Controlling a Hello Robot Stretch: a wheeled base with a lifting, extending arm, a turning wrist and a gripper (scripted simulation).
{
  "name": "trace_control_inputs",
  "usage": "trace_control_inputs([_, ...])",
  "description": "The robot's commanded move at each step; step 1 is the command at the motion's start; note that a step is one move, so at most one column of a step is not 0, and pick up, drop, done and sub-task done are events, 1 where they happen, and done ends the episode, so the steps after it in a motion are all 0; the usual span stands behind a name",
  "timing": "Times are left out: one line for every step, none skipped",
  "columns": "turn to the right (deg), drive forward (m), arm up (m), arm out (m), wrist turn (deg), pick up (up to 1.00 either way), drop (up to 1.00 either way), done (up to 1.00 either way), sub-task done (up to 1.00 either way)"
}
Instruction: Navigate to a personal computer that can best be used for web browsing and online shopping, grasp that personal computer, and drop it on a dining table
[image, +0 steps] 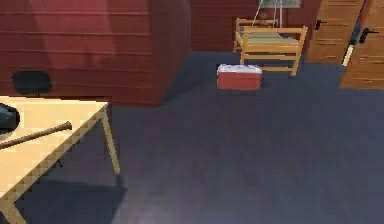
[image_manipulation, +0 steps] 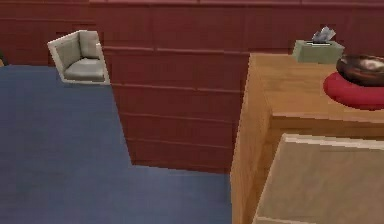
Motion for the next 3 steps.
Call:
trace_control_inputs([0.0,1.0,0.0,0.0,0.0,0.0,0.0,0.0,0.0])
trace_control_inputs([0.0,1.0,0.0,0.0,0.0,0.0,0.0,0.0,0.0])
trace_control_inputs([0.0,1.0,0.0,0.0,0.0,0.0,0.0,0.0,0.0])
